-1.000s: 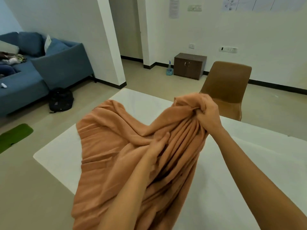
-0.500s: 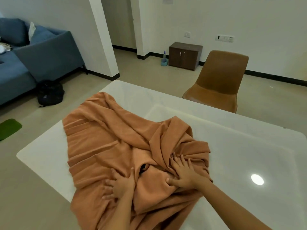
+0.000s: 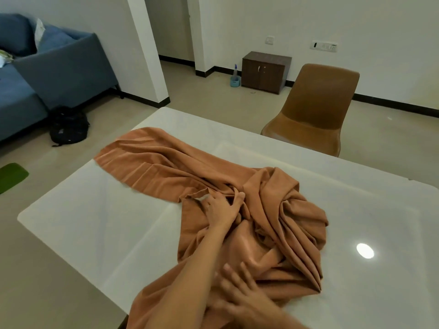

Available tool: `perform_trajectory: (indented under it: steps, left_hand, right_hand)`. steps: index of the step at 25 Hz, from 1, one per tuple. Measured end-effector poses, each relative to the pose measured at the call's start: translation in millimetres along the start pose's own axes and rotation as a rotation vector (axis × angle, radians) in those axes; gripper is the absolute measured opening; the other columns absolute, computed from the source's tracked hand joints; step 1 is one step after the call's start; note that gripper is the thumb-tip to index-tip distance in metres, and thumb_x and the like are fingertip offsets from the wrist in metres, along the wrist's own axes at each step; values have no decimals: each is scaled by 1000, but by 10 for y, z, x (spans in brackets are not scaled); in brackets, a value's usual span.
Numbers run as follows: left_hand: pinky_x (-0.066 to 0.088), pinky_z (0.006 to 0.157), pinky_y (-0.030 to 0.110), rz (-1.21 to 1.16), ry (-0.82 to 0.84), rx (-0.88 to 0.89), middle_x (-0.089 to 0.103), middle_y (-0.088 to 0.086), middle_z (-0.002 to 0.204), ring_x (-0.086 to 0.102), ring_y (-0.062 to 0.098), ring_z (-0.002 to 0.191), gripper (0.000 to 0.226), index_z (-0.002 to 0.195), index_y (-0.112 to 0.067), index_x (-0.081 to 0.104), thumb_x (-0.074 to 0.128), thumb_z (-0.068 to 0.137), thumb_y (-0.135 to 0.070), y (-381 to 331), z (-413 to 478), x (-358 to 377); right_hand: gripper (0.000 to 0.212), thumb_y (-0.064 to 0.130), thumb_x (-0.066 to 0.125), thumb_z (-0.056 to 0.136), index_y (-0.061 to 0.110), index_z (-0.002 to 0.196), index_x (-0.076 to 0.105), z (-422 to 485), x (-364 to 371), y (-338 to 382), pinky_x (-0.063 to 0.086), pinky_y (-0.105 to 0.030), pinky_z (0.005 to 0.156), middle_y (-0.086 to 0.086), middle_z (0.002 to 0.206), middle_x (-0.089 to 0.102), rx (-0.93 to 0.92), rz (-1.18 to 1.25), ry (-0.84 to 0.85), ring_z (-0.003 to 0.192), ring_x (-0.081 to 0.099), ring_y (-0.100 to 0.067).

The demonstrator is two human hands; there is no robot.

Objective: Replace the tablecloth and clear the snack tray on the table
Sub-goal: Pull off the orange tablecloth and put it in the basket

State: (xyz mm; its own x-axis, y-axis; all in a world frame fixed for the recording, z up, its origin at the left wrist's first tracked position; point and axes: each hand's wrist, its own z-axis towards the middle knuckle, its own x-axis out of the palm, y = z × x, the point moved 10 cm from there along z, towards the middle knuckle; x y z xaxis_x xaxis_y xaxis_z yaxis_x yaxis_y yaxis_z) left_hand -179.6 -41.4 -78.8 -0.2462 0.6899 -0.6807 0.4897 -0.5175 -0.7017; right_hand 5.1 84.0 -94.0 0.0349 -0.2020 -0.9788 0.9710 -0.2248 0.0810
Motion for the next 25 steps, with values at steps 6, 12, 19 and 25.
perform_trajectory:
  steps: [6,12,19,25]
  left_hand:
    - [-9,112,64,331,429,644,-7,-9,161,-12,30,147,105,150,-43,-7,58,73,-74,-912,-224,645]
    - [15,110,66,706,556,359,40,12,147,25,43,139,72,143,-39,37,29,82,-78,-420,121,898]
    - [52,86,26,-263,431,-44,67,11,105,66,21,83,53,123,-5,59,41,98,-48,-183,216,318]
    - [17,114,54,99,-238,-337,-1,22,158,11,42,144,122,153,-21,-1,73,66,-64,1129,802,-813]
  right_hand:
    - [28,38,29,104,47,121,48,5,669,183,13,-71,107,16,129,56,-19,-212,207,133,45,-26]
    - [19,22,51,84,25,83,69,-167,-469,-1251,13,-47,118,4,83,68,258,-312,-212,104,54,-18]
    - [40,25,46,74,7,95,74,-1059,-490,-2715,45,-51,97,-15,99,72,809,201,-182,106,59,-38]
    - [81,79,50,75,47,143,22,-1793,-158,-2578,39,-53,106,3,149,36,1463,806,-590,131,43,-22]
